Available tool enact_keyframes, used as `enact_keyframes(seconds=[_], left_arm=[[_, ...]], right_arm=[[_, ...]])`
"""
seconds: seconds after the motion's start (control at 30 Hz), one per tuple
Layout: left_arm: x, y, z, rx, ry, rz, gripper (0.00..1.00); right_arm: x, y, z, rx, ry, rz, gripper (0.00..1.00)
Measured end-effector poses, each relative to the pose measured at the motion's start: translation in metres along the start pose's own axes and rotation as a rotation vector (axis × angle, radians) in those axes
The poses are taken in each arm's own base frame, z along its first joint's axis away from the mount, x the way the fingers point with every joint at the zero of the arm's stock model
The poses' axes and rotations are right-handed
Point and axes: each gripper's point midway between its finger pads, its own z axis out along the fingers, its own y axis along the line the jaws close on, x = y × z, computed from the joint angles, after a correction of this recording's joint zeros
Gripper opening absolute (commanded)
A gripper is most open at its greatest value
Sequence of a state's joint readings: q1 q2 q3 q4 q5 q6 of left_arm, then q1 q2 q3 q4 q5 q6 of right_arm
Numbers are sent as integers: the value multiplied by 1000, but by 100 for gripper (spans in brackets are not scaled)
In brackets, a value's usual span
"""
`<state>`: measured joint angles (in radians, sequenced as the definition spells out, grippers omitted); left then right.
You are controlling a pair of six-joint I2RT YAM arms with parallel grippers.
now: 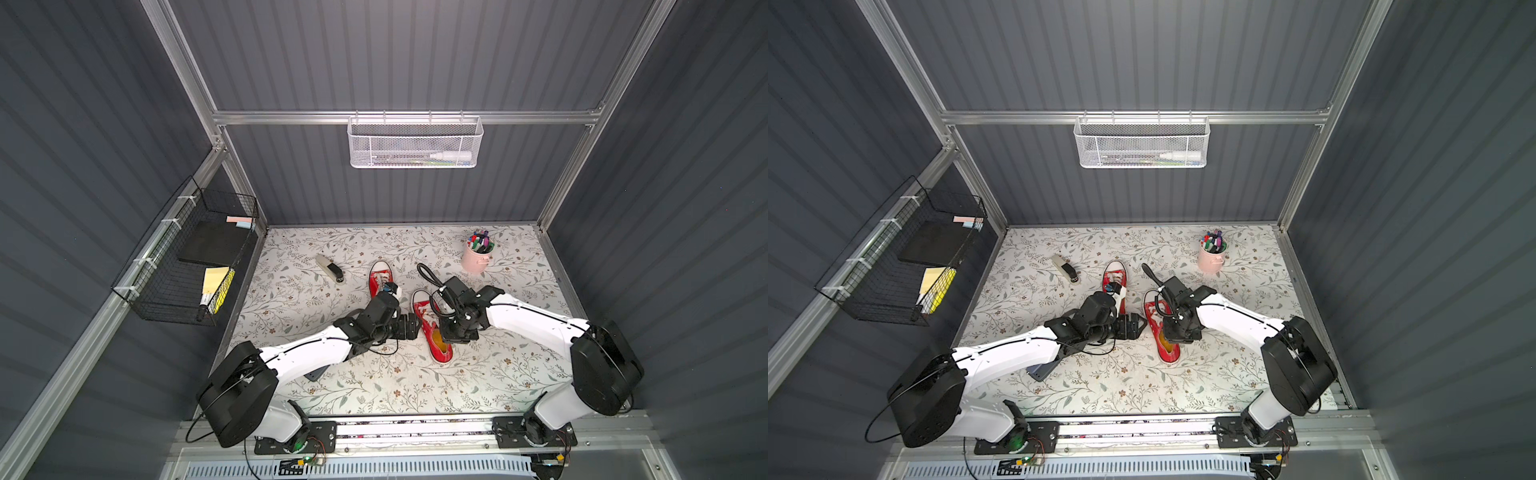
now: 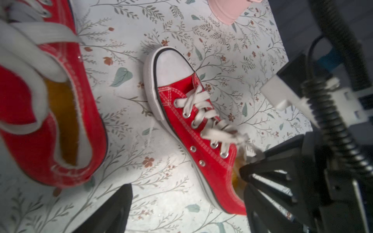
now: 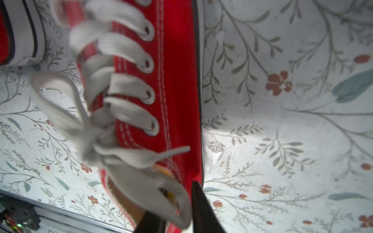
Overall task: Remove the insole from the shoe
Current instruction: Move the shoe to the center of the board, then untie the shoelace on the shoe.
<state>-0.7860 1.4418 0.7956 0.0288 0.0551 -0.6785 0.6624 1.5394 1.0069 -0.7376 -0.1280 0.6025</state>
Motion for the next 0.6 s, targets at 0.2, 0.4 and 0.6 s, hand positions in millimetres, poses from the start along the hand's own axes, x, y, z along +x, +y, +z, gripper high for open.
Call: enact_keyframes(seconds=[0.2, 0.4, 0.6], left_arm=[[4, -9, 9, 15, 36, 27, 76], [31, -21, 23, 59, 152, 77, 85], [60, -20, 48, 57, 285, 94, 79]], right_arm=[[-10, 5, -55, -62, -185, -38, 62], [-5, -23, -93, -52, -388, -52, 62], [5, -43, -83, -2, -399, -35, 62]])
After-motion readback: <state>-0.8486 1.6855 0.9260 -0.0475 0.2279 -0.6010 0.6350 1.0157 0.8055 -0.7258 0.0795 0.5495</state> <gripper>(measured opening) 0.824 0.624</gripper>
